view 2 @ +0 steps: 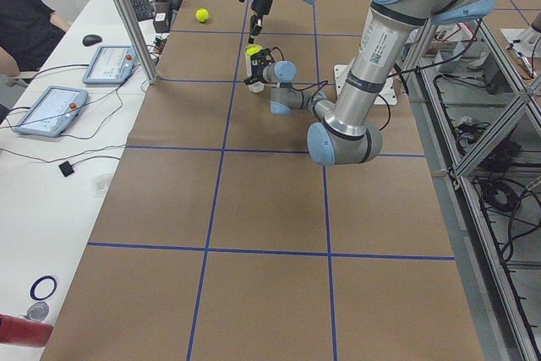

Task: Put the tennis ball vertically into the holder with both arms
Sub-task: 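Lower the ball into the can and open the right gripper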

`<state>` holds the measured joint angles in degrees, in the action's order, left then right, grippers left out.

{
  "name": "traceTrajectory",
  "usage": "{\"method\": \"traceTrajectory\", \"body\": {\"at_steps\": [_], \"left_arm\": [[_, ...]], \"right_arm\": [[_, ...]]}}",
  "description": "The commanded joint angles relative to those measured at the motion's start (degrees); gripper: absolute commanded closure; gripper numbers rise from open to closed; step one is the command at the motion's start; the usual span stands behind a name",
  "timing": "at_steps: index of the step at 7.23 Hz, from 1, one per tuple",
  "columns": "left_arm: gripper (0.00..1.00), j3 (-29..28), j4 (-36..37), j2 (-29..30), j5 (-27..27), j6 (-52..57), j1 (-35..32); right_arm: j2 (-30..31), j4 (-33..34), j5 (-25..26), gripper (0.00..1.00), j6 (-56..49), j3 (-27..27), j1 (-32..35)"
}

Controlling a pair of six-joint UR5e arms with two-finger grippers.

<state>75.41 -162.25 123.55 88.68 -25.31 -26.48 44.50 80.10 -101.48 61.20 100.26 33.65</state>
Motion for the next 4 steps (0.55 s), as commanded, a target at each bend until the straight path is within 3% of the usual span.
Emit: {"method": "traceTrajectory", "body": {"at_steps": [1, 4], "left_arm": [[0.08, 0.0, 0.0, -0.06, 0.0, 0.0, 0.03], [0.08, 0.0, 0.0, -0.06, 0.0, 0.0, 0.03]], "right_arm": [[0.15, -0.03, 0.93, 1.0, -0.03, 0.03, -0.69], [-0.2, -0.03, 0.75, 1.0, -0.11, 0.55, -0.69]]}}
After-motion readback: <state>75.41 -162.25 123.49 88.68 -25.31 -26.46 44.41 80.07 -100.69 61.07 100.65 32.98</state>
